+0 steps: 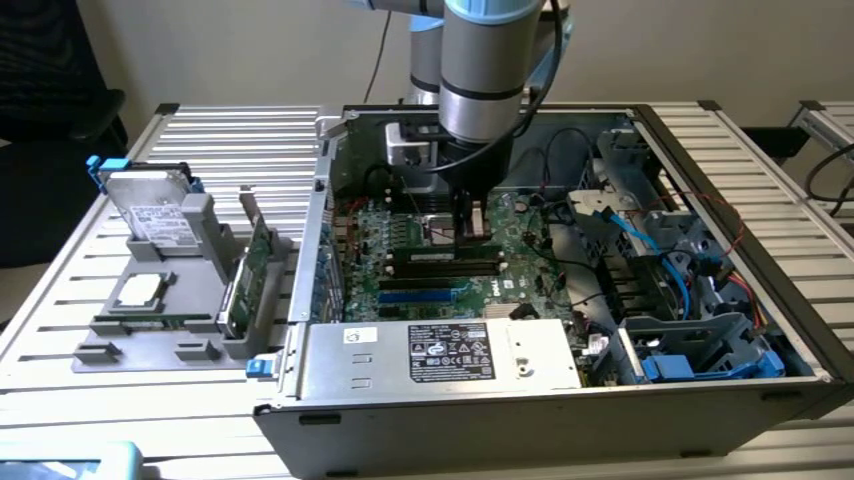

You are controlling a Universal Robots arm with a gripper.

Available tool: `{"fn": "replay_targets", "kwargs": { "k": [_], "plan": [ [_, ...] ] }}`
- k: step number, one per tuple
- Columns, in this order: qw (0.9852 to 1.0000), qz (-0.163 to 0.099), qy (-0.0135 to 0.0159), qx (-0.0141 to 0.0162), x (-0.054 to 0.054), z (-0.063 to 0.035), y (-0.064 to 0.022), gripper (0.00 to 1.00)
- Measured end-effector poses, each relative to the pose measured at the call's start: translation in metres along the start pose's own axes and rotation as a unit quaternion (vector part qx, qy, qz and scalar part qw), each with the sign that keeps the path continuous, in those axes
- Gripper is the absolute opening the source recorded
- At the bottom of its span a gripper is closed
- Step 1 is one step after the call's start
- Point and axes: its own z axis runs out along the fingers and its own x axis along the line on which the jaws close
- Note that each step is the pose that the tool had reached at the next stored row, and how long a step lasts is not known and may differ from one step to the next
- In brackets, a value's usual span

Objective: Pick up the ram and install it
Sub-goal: 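Insert the ram into the slot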

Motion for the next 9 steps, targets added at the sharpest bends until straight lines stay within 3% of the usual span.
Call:
{"fn": "replay_targets", "kwargs": {
  "k": [9],
  "plan": [
    [1.0000,0.000,0.0000,0.0000,-0.0001,0.0038,0.0000,0.13]
  ]
}}
